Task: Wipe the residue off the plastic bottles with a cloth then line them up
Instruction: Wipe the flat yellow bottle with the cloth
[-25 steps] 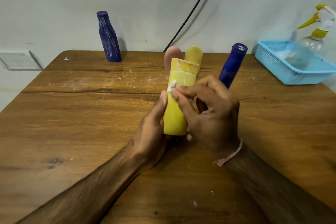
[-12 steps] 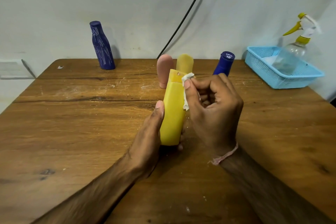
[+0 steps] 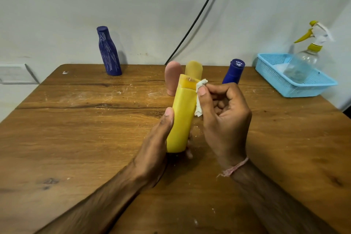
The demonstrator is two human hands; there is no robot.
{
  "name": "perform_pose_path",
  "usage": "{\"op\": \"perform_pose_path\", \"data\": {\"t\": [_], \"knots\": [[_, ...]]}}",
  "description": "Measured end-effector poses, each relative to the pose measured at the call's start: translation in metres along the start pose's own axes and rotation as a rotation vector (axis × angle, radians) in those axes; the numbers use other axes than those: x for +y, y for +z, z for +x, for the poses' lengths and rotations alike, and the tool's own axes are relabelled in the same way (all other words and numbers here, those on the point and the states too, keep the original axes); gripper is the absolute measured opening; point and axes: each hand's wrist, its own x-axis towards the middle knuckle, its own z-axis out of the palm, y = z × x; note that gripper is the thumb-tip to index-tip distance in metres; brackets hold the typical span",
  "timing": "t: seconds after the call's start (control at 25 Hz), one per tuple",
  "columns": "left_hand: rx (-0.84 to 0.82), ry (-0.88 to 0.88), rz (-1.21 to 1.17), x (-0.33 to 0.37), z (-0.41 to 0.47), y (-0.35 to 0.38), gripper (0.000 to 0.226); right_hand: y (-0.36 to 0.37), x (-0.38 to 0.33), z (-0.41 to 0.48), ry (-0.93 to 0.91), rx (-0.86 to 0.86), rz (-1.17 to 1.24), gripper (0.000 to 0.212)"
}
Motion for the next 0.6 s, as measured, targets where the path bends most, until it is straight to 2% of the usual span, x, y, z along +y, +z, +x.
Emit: {"op": "perform_pose_path", "data": {"t": [0.12, 0.28, 0.36, 0.44, 0.52, 0.6], "knots": [[0.071, 0.049, 0.08, 0.006, 0.0, 0.0, 0.062, -0.005, -0.004, 0.002, -0.025, 0.01, 0.048, 0.015], [0.234, 0.027, 0.284, 0.01, -0.001, 0.0, 0.069, -0.007, -0.001, 0.004, -0.077, -0.016, -0.041, 0.022], [0.239, 0.018, 0.441, 0.011, -0.001, -0.001, 0.072, -0.007, 0.004, 0.005, -0.099, -0.037, -0.124, 0.024], [0.179, 0.097, 0.623, 0.009, -0.001, -0.002, 0.074, -0.009, 0.006, 0.006, -0.14, -0.066, -0.221, 0.021], [0.153, 0.137, 0.627, 0.006, -0.002, -0.004, 0.071, -0.013, 0.007, 0.003, -0.211, -0.171, -0.26, 0.016], [0.151, 0.13, 0.523, 0.005, -0.002, -0.008, 0.068, -0.015, 0.005, -0.004, -0.307, -0.383, -0.228, 0.012]]}}
